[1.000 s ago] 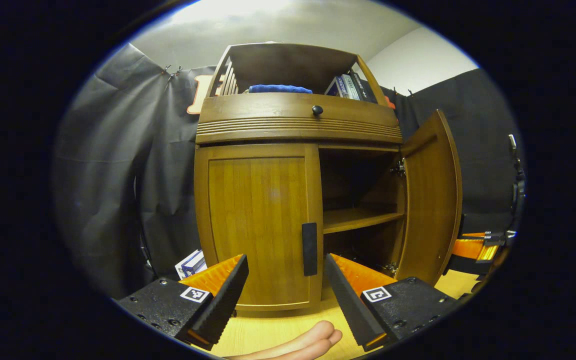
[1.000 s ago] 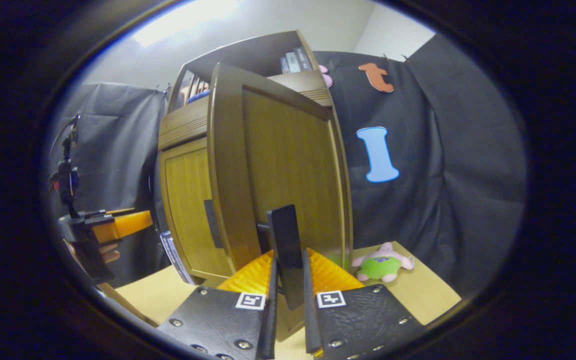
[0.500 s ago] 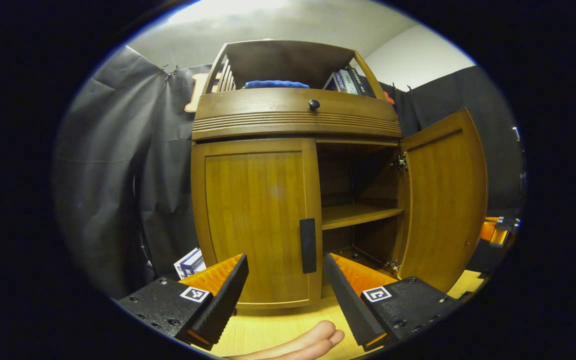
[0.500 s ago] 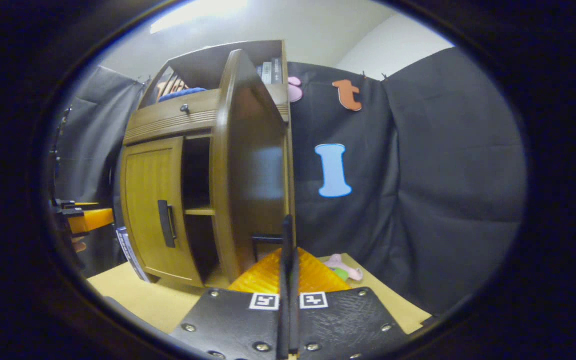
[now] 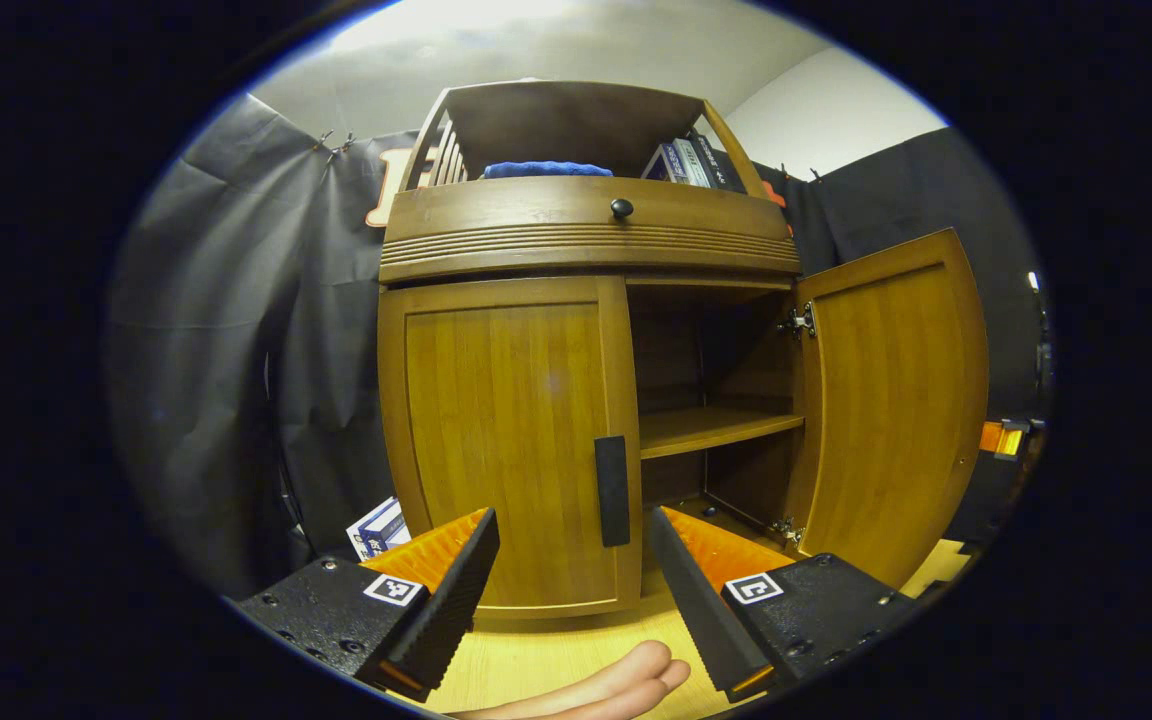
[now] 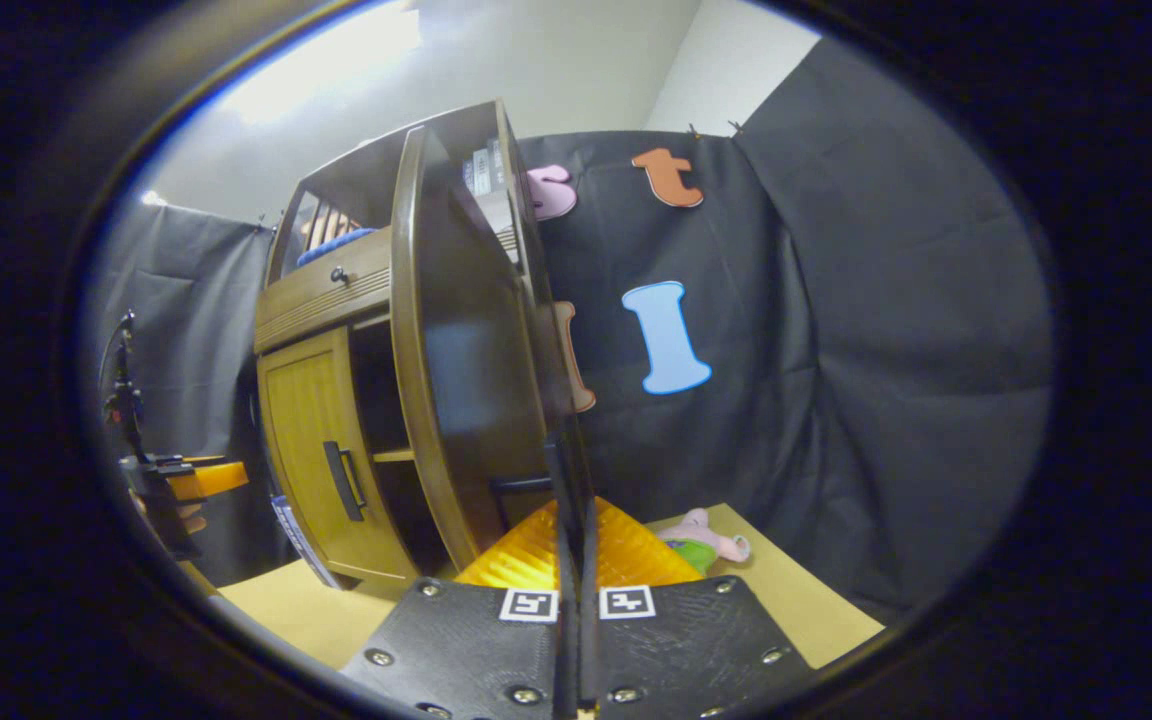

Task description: Open the right door of the double-door shoe cabinet with the right hand, and open the left door with the left hand.

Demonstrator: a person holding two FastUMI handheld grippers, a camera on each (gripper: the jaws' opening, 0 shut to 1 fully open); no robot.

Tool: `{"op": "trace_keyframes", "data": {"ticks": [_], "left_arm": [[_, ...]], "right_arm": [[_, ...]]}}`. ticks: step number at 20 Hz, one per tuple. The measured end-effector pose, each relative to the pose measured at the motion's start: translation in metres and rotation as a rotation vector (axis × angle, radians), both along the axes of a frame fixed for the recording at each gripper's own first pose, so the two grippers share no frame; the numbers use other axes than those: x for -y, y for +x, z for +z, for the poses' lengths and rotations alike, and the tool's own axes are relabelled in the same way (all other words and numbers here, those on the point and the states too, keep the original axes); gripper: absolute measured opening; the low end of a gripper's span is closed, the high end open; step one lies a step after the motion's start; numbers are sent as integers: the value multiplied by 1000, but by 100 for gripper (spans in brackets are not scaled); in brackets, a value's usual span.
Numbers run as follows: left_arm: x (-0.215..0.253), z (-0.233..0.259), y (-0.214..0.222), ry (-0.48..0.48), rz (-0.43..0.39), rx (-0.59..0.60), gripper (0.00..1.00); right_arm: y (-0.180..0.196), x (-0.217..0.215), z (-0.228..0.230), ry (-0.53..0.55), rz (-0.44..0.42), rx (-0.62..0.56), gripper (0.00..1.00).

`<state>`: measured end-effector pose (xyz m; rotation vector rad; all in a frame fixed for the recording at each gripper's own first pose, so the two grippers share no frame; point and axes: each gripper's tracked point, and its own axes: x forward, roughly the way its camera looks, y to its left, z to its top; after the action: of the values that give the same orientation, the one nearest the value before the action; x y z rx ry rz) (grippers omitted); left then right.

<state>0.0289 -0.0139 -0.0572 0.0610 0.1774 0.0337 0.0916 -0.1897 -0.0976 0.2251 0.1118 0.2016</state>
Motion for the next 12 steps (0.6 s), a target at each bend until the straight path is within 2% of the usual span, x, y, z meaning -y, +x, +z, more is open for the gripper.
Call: {"op": "trace_keyframes", "data": {"ticks": [3,6,9,10,12], "left_arm": [[0,-1,4,-1,1,0,92],[1,-2,7,0,0,9,92],[5,-1,16,0,-7,33,94],[5,-4,18,-2,-6,31,92],[11,-8,27,-25,-18,32,92]], "right_arm": [[5,7,-1,-39,49,-2,1],[5,8,1,-91,55,5,1],[1,10,-1,-149,24,17,2],[0,10,2,-164,13,23,8],[-7,11,0,-187,-29,21,7]]}}
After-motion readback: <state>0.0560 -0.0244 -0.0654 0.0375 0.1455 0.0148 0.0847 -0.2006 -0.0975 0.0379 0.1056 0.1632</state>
